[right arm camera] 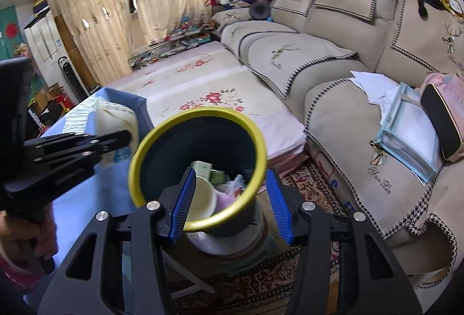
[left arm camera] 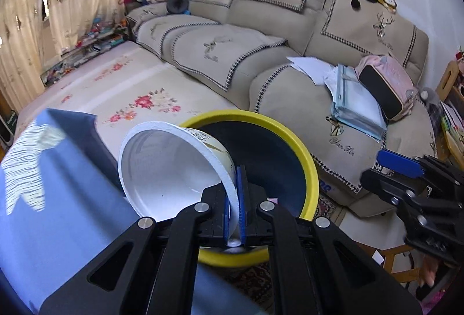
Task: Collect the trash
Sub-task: 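Carry the white bowl over the yellow bin and open the left gripper, then grasp the clear green-lidded jar with the right gripper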
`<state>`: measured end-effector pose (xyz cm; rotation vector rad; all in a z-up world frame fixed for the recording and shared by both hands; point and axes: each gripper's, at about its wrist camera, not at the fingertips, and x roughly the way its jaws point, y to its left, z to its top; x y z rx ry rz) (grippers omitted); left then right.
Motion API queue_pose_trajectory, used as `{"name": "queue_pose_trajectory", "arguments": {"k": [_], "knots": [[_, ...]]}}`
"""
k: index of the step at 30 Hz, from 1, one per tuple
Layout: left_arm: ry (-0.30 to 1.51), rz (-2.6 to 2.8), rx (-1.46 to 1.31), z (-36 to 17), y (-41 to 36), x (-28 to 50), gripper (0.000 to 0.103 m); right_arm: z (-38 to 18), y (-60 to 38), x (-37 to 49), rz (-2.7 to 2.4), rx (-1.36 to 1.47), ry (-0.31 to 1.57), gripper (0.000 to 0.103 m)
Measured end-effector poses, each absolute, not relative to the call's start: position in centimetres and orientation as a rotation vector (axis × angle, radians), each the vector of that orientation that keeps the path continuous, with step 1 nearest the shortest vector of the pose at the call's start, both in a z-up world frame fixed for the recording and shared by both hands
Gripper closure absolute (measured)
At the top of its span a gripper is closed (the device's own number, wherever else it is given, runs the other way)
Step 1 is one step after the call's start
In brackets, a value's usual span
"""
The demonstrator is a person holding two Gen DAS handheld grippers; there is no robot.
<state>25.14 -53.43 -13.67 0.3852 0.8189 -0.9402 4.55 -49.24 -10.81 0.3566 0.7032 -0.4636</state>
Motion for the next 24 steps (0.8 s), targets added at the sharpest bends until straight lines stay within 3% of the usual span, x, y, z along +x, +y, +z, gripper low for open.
{"name": "queue_pose_trajectory", "arguments": {"k": [3,5,6,7,11,15,24], "knots": [[0.835,-0.929,0.404,-14.8,-55.8,25.8,0.091,-11.2,-49.7,4.3,-0.472,0.364,0.708,0.054],[0.846,-0.915,0.406,-15.3,-56.5,26.4,0.069,-11.4,-50.1,4.3,-0.475,0.371,0.712,0.053],[0.848,-0.908,0.399,-15.3,-56.5,26.6,0.051,-11.6,-50.2,4.4,-0.475,0.374,0.716,0.053],[0.842,-0.902,0.389,-15.2,-55.9,26.8,0.042,-11.7,-50.2,4.6,-0.472,0.376,0.719,0.053],[0.807,-0.898,0.369,-13.9,-53.3,26.8,0.04,-11.8,-49.9,5.2,-0.455,0.374,0.728,0.053],[0.77,-0.874,0.336,-12.2,-48.6,26.6,0.032,-11.9,-48.9,6.3,-0.433,0.364,0.74,0.053],[0.757,-0.706,0.178,-9.8,-30.2,27.9,0.018,-11.1,-44.9,9.1,-0.376,0.304,0.761,0.051]]}}
